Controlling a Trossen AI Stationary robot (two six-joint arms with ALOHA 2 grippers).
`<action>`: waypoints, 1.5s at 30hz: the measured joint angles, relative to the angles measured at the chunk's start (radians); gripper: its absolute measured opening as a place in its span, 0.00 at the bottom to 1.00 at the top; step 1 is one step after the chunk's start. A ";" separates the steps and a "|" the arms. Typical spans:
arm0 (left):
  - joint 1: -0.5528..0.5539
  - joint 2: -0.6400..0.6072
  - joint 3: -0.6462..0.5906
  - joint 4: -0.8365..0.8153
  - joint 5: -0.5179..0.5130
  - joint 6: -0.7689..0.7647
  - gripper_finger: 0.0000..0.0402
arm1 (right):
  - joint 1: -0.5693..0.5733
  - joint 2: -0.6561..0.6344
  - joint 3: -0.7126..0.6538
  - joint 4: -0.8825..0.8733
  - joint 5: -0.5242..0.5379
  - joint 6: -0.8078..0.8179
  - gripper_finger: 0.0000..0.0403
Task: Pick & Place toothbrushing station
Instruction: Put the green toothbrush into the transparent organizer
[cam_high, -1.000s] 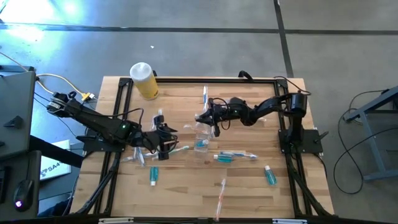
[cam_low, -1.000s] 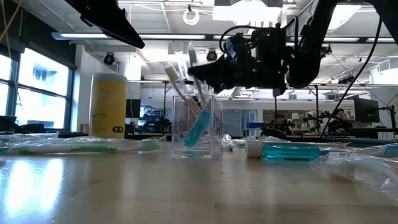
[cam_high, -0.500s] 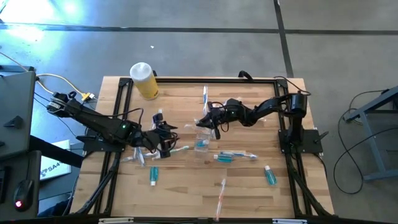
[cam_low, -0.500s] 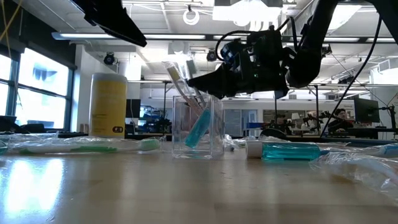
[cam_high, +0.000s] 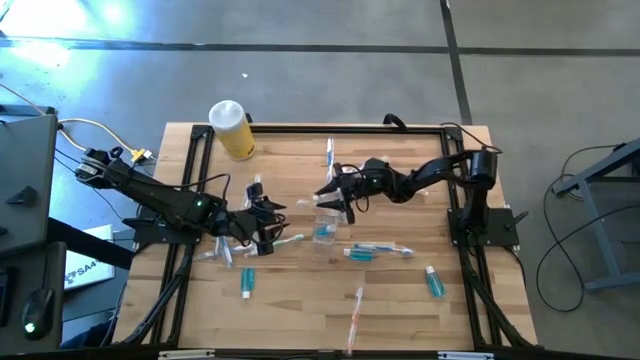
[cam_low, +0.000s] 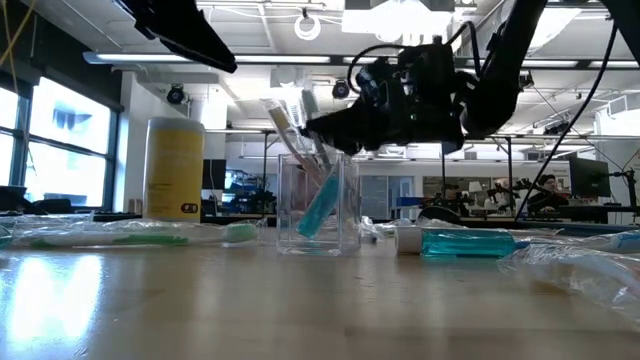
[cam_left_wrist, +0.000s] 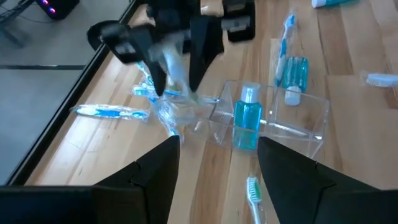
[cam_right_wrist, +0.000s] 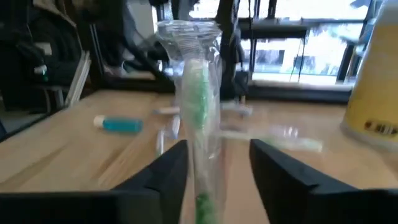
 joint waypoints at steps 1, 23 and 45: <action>0.000 0.000 0.000 -0.008 0.000 0.000 0.52 | 0.000 -0.010 0.001 -0.001 0.011 0.000 0.45; 0.021 0.200 -0.001 -0.154 0.188 -0.222 0.52 | 0.078 -0.303 0.000 -0.348 0.016 -0.069 0.57; 0.198 0.431 0.002 0.038 0.553 -0.130 0.52 | 0.239 -0.336 0.001 -0.489 0.126 -0.134 0.57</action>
